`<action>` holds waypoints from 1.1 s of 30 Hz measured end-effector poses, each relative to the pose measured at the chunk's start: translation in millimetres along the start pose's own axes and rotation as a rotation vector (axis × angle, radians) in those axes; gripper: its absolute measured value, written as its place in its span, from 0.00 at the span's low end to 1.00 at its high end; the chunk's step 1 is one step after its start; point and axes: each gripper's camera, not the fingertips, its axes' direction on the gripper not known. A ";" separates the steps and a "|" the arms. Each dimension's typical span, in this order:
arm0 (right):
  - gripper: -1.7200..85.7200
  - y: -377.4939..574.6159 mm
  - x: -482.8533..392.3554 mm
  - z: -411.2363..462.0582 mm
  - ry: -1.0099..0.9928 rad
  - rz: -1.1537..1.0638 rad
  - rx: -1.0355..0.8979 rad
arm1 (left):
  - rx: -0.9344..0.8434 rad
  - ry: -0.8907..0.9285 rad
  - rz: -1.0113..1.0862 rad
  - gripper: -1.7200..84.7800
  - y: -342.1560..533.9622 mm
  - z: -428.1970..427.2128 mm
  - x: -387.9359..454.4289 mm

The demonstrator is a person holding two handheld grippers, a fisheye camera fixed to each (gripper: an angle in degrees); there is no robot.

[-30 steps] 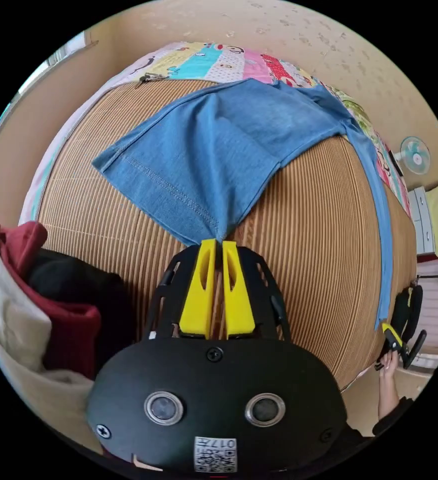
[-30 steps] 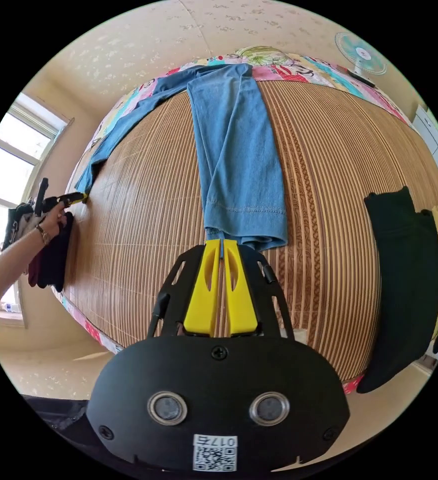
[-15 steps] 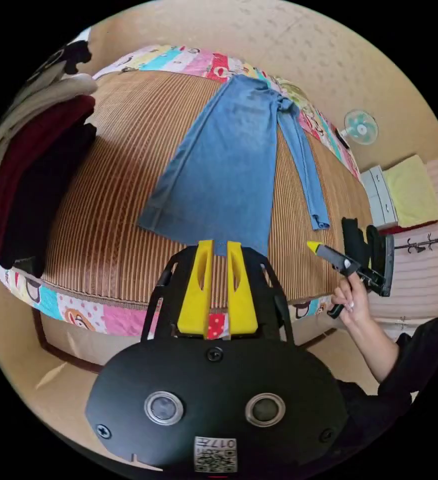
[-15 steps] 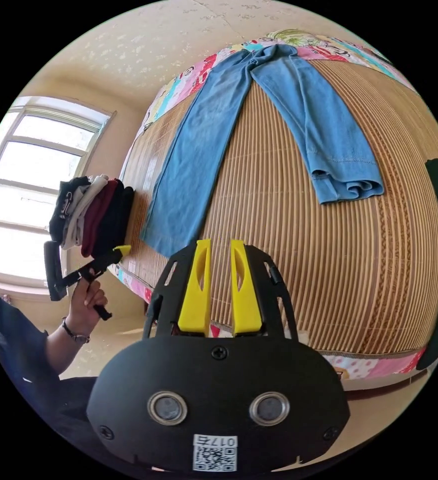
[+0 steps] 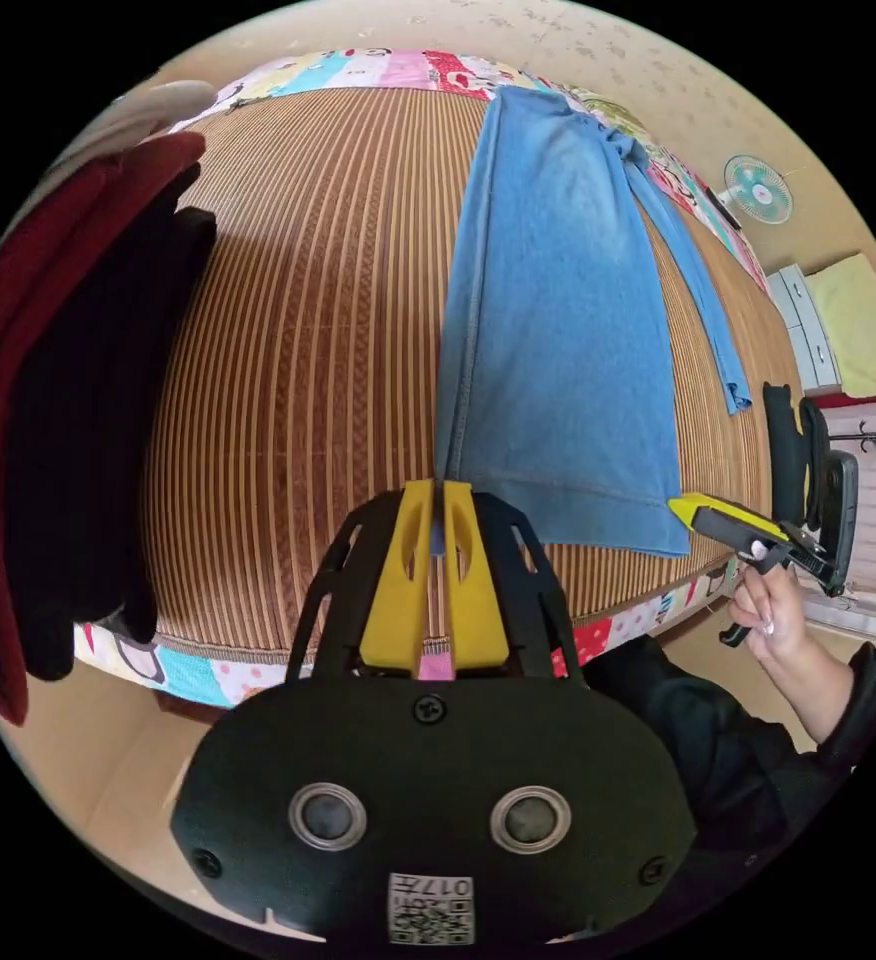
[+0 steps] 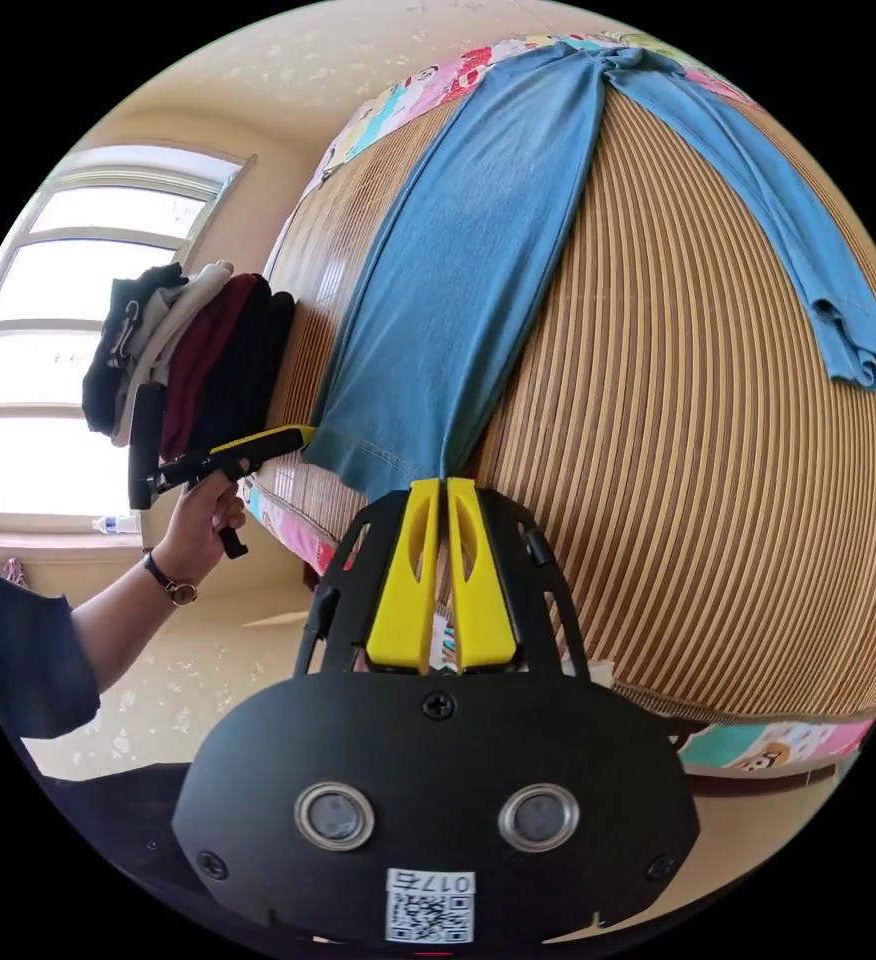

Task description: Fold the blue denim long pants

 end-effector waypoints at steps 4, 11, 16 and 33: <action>0.06 48.3 -3.7 -10.6 -0.051 0.065 -0.068 | -0.002 0.048 -0.129 0.05 43.7 -3.9 -23.0; 0.11 6.2 34.9 -161.1 0.169 0.023 0.234 | 0.086 0.065 -0.278 0.09 72.8 -39.0 -65.6; 0.14 -57.2 92.6 -209.3 0.321 0.030 0.286 | 0.182 0.077 -0.231 0.09 63.3 -70.1 -62.6; 0.05 92.4 181.7 -313.5 -0.561 0.488 0.427 | 0.044 0.625 0.287 0.15 -39.3 12.4 122.9</action>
